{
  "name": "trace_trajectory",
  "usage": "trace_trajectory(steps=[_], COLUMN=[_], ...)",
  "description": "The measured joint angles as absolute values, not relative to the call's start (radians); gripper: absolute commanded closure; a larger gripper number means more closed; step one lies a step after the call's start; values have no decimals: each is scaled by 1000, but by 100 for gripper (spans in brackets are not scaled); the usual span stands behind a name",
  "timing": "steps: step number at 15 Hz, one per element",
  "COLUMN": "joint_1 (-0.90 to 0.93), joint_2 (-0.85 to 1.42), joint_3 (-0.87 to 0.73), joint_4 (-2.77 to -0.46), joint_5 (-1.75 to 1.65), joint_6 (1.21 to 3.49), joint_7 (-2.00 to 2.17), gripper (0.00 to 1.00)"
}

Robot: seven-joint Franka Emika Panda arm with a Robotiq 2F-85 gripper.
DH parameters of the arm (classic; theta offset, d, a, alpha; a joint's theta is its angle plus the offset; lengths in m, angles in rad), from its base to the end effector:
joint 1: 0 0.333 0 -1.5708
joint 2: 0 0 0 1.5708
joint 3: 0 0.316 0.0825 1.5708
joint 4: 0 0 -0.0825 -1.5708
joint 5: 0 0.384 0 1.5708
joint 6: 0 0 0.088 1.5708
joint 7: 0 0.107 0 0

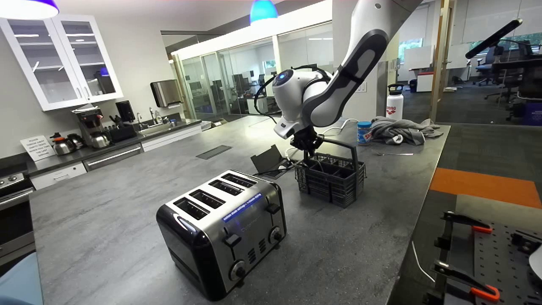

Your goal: Take out one fork from the cutlery box and put it on the right side of the counter, take out another fork from the box and place it on the left side of the counter then take out a spoon from the box and place it in between the two forks

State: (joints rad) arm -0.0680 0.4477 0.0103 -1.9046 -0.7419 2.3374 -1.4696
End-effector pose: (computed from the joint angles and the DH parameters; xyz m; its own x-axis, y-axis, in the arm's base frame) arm 0.6295 -0.0475 0.2649 -0.3388 0.8042 -0.4883 0.9365 0.3379 -0.0934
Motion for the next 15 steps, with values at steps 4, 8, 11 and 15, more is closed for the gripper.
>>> trace_trajectory(steps=[4, 8, 11, 15], joint_1=[-67, -67, -67, -67], joint_2=[430, 419, 418, 418], joint_3=[14, 14, 14, 15], joint_4=[-1904, -1904, -1904, -1904], joint_5=[-712, -685, -648, -574], joint_6=[2351, 2355, 2355, 2355], joint_7=[-1466, -1464, -1469, -1515], gripper=[99, 99, 99, 99])
